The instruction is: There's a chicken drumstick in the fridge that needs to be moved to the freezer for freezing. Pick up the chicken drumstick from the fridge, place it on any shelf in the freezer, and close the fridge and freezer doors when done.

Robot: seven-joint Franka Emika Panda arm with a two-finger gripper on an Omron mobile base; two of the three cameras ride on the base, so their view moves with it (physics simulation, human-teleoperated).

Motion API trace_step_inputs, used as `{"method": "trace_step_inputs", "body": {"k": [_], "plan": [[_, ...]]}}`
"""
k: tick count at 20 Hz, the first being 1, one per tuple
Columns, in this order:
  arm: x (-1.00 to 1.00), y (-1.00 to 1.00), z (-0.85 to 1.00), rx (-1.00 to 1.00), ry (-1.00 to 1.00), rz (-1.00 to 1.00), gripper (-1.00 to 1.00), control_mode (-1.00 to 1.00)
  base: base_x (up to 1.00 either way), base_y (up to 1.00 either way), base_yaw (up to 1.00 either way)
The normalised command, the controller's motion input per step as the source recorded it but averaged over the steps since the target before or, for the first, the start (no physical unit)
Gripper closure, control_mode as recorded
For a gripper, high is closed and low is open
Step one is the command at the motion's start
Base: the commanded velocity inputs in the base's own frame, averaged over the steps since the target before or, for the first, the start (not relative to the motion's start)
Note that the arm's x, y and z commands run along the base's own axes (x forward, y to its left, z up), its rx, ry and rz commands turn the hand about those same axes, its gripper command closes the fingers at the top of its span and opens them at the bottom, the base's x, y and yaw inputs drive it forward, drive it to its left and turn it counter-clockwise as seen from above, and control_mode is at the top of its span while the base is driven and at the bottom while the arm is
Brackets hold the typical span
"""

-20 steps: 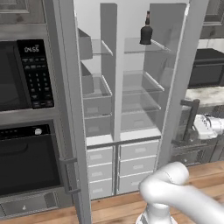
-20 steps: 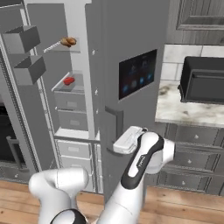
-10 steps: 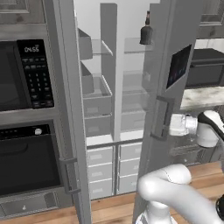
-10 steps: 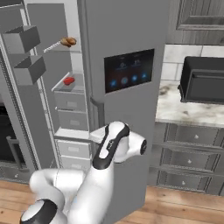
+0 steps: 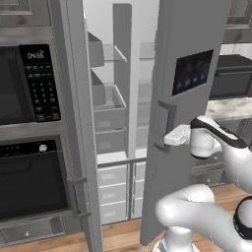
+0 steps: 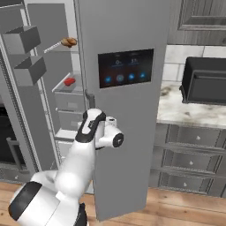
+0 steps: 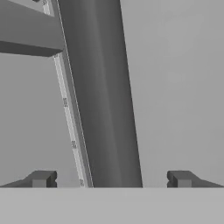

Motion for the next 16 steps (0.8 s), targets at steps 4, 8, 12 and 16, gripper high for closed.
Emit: {"method": "trace_step_inputs", "body": {"k": [4, 8, 12, 16], "plan": [[0.63, 0.02, 0.04, 0.0, 0.01, -0.07, -1.0, -1.0, 0.0, 0.0, 0.0], [0.48, 0.05, 0.01, 0.0, 0.0, -0.09, -1.0, -1.0, 0.0, 0.0, 0.0], [0.55, 0.18, 0.0, -0.01, 0.0, -0.12, -1.0, -1.0, 0.0, 0.0, 0.0], [0.61, 0.17, 0.0, -0.01, 0.0, -0.12, -1.0, -1.0, 0.0, 0.0, 0.0]]}}
